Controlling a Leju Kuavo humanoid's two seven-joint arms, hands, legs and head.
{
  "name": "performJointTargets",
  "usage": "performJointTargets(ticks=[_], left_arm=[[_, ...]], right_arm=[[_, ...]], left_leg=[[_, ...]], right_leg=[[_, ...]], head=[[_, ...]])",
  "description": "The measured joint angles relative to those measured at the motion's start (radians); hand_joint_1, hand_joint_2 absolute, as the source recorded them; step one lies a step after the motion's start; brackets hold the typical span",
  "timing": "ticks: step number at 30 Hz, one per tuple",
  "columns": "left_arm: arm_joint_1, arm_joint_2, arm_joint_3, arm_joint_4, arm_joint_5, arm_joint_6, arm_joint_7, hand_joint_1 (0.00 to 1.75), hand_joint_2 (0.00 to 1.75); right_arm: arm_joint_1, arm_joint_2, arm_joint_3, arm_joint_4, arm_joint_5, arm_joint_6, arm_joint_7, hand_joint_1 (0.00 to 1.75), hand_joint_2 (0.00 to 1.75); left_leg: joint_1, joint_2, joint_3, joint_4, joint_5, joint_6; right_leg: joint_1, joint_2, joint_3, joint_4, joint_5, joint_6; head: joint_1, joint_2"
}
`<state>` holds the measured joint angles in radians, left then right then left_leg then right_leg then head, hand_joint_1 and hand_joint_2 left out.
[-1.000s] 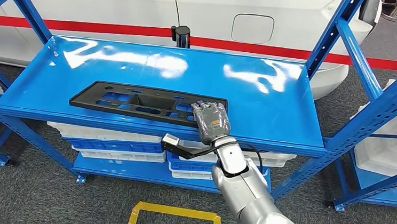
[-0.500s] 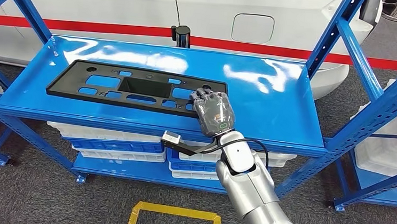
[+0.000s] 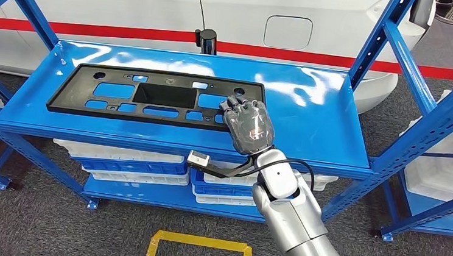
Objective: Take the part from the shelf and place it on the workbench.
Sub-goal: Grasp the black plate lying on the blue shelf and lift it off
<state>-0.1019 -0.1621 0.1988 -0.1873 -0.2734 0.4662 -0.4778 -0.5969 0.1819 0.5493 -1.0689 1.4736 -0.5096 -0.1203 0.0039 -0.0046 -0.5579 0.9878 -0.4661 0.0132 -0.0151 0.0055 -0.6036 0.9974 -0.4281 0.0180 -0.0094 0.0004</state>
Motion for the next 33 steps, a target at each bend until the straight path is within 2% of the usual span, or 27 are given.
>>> performJointTargets(ticks=[4,17,23,28,31,32,33], left_arm=[[-0.003,0.000,0.003,0.000,0.000,0.011,0.034,0.00,1.75],[-0.005,0.009,0.023,0.000,0.022,-0.043,0.165,0.00,1.75],[-0.005,0.015,0.031,0.000,0.018,-0.062,0.179,0.00,1.75],[-0.005,0.018,0.032,0.000,0.012,-0.069,0.178,0.00,1.75],[-0.006,0.020,0.032,0.000,0.011,-0.074,0.178,0.00,1.75],[-0.006,0.019,0.032,0.000,0.010,-0.075,0.178,0.00,1.75],[-0.006,0.019,0.032,0.000,0.009,-0.076,0.178,0.00,1.75]], right_arm=[[0.000,-0.004,0.011,-0.002,-0.007,0.000,0.006,1.75,1.75],[0.001,0.000,0.051,0.004,-0.029,-0.001,0.004,1.75,1.75],[0.015,0.025,0.082,0.025,-0.036,-0.002,0.005,1.75,1.75],[0.028,0.028,0.087,0.028,-0.031,-0.004,0.024,1.75,1.75],[0.035,0.027,0.087,0.021,-0.029,-0.004,0.028,1.75,1.75],[0.037,0.025,0.087,0.019,-0.029,-0.004,0.028,1.75,1.75],[0.038,0.024,0.087,0.018,-0.029,-0.004,0.029,1.75,1.75]], left_leg=[[0.000,0.000,0.000,0.000,0.000,0.000],[0.000,0.000,-0.001,0.000,0.000,0.000],[-0.002,0.000,-0.002,0.004,-0.002,0.003],[-0.002,0.000,-0.007,0.014,-0.007,0.012],[0.001,0.002,-0.003,0.002,0.007,0.025],[0.003,0.004,0.001,-0.007,0.015,0.030],[0.006,0.006,0.004,-0.016,0.021,0.034]], right_leg=[[0.000,0.000,0.000,0.000,0.000,0.000],[-0.001,0.000,0.000,0.000,0.000,0.000],[-0.004,0.000,0.000,-0.001,0.000,0.001],[-0.005,0.000,0.000,-0.002,0.002,0.004],[-0.002,0.000,0.001,-0.005,0.005,0.015],[0.000,0.000,-0.003,0.001,-0.001,0.017],[0.002,-0.001,-0.011,0.019,-0.016,0.014]], head=[[0.000,0.000],[0.000,0.000],[0.000,0.000],[0.000,0.000],[0.000,0.000],[0.001,0.000],[0.002,0.000]])
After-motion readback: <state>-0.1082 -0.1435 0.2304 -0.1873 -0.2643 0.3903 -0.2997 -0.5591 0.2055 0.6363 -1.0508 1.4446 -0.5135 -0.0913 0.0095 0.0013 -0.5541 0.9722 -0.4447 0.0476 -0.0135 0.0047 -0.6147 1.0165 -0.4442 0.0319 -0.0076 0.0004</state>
